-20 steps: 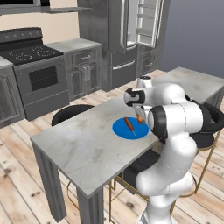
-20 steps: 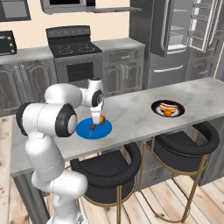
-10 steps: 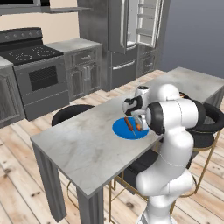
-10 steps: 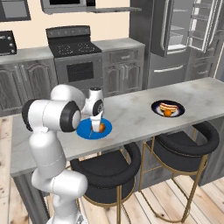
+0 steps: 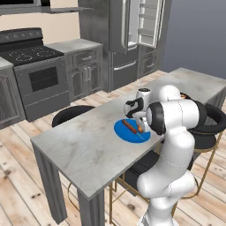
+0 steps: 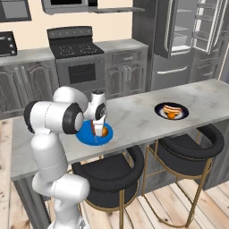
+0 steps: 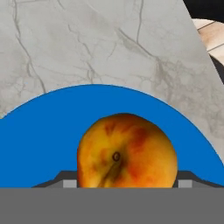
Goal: Pick up the tangerine and peach from the fridge and place one fruit on each plate on the dining counter.
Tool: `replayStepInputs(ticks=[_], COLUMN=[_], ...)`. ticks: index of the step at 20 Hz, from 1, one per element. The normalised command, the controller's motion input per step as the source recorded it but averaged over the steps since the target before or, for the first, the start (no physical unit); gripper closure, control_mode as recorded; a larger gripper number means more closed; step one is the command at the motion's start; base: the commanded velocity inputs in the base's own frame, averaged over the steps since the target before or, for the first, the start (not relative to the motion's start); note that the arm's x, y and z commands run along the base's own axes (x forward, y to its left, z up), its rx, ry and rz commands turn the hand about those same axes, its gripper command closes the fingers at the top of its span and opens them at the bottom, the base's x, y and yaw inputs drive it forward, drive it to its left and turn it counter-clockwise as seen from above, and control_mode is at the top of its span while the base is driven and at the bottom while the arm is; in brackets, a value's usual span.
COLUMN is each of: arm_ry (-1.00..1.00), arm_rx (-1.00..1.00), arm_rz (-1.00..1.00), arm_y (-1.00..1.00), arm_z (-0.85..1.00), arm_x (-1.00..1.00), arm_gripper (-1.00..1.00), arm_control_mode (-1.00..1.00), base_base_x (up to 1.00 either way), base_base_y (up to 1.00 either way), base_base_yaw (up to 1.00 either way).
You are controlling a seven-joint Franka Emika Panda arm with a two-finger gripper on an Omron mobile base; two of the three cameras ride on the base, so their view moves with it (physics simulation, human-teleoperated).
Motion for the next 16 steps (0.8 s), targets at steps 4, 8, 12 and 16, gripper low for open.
replayStepInputs(ticks=[4, 8, 12, 16], arm_ry=[0.00, 0.00, 0.00, 0.00], arm_rx=[0.00, 0.00, -0.01, -0.04], arm_rz=[0.00, 0.00, 0.00, 0.00], arm_y=[0.00, 0.00, 0.00, 0.12], arm_z=[0.00, 0.07, 0.15, 0.12], arm_x=[0.00, 0.00, -0.03, -0.10], arm_gripper=[-1.00, -1.00, -1.00, -1.00], arm_control_mode=[-1.00, -1.00, -1.00, -1.00], base_base_x=[0.00, 0.00, 0.00, 0.00], base_base_y=[0.00, 0.00, 0.00, 0.00], base_base_yaw=[0.00, 0.00, 0.00, 0.00])
